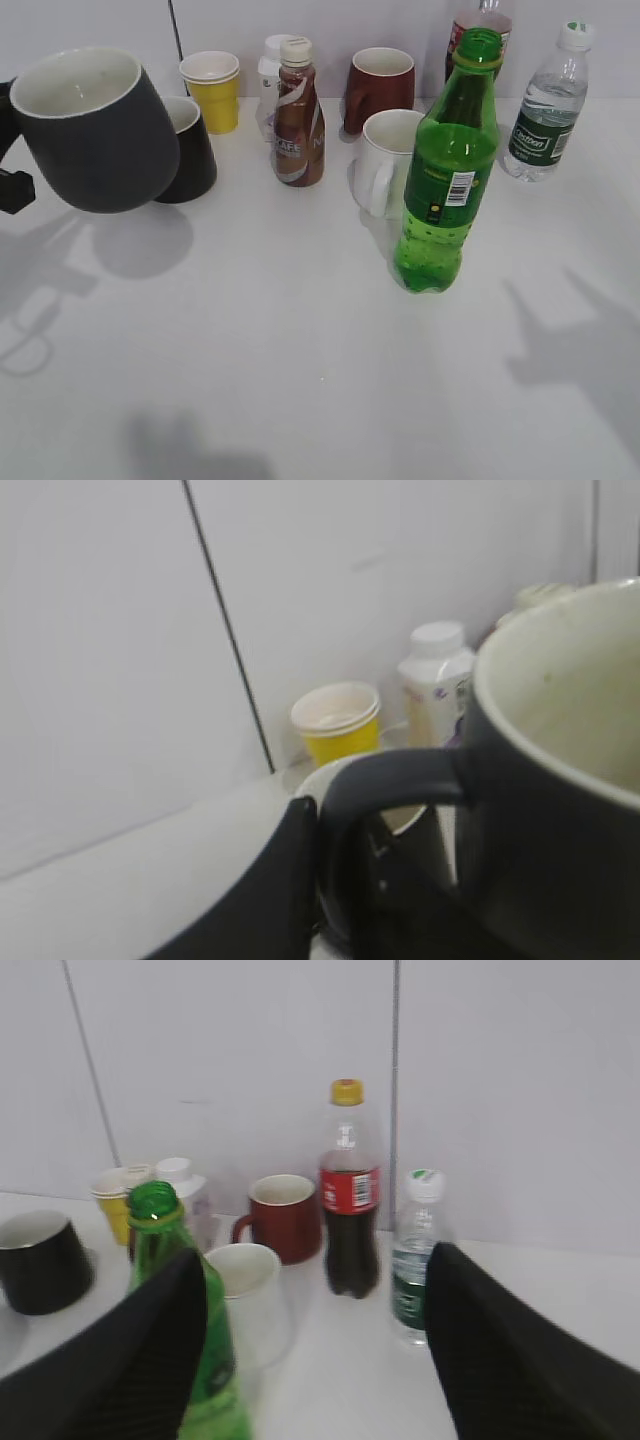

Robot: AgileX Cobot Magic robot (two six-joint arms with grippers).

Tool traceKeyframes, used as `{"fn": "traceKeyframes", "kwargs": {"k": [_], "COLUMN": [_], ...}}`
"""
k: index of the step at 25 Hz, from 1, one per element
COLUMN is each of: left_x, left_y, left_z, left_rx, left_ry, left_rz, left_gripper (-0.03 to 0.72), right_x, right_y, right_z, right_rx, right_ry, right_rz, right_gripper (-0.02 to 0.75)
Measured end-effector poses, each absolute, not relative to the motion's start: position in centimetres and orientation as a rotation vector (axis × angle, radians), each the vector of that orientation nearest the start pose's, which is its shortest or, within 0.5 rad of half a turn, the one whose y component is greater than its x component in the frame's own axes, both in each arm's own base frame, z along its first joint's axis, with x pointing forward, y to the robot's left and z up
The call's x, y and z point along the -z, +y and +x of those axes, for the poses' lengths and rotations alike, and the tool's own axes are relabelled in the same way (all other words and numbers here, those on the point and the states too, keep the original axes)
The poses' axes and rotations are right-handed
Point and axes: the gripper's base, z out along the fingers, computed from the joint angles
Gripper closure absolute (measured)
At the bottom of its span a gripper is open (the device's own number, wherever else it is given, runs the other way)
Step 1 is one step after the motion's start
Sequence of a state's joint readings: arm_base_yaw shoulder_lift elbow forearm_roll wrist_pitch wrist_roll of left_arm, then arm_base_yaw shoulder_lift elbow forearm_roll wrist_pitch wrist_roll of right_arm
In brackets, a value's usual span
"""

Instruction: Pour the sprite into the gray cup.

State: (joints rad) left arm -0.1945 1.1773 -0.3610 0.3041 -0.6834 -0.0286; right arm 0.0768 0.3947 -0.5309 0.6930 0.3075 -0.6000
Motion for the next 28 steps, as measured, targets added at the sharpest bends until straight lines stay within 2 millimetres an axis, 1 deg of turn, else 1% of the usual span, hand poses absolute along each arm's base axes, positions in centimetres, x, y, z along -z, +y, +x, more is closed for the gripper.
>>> {"fn": "traceKeyframes", "kwargs": {"k": [2, 4, 7, 10, 12, 15, 19, 21, 24, 28], "left_x": [-24.5, -24.7, -24.8, -24.8, -24.8, -24.8, -24.8, -24.8, -24.8, -24.8], "left_y": [-6.1, -6.2, -6.1, -6.0, -6.0, -6.0, -6.0, -6.0, -6.0, -6.0], "left_z": [20.7, 20.5, 20.3, 20.2, 20.2, 20.2, 20.2, 20.2, 20.2, 20.2], "left_rx": [0.147, 0.146, 0.139, 0.135, 0.134, 0.133, 0.133, 0.133, 0.133, 0.133], "left_ry": [1.565, 1.563, 1.574, 1.583, 1.584, 1.586, 1.586, 1.586, 1.586, 1.586], "left_rz": [0.484, 0.489, 0.491, 0.492, 0.493, 0.493, 0.493, 0.493, 0.493, 0.493], "left_gripper": [0.638, 0.638, 0.638, 0.638, 0.638, 0.638, 0.638, 0.638, 0.638, 0.638], "right_x": [-33.8, -32.9, -30.9, -29.3, -29.2, -30.6, -34.0, -35.6, -37.0, -37.3], "right_y": [2.9, 3.3, 3.7, 3.5, 2.8, 1.5, 0.6, 0.2, -0.1, 0.8], "right_z": [9.5, 10.4, 11.1, 11.4, 11.8, 12.4, 13.5, 14.3, 15.6, 17.2], "right_rx": [-0.351, -0.411, -0.47, -0.432, -0.343, -0.148, 0.108, 0.189, 0.258, 0.345], "right_ry": [1.612, 1.634, 1.66, 1.695, 1.693, 1.646, 1.552, 1.511, 1.489, 1.487], "right_rz": [-0.147, -0.149, -0.145, -0.133, -0.09, -0.06, -0.149, -0.139, -0.141, -0.314], "right_gripper": [0.269, 0.305, 0.356, 0.382, 0.386, 0.389, 0.391, 0.391, 0.391, 0.402]}}
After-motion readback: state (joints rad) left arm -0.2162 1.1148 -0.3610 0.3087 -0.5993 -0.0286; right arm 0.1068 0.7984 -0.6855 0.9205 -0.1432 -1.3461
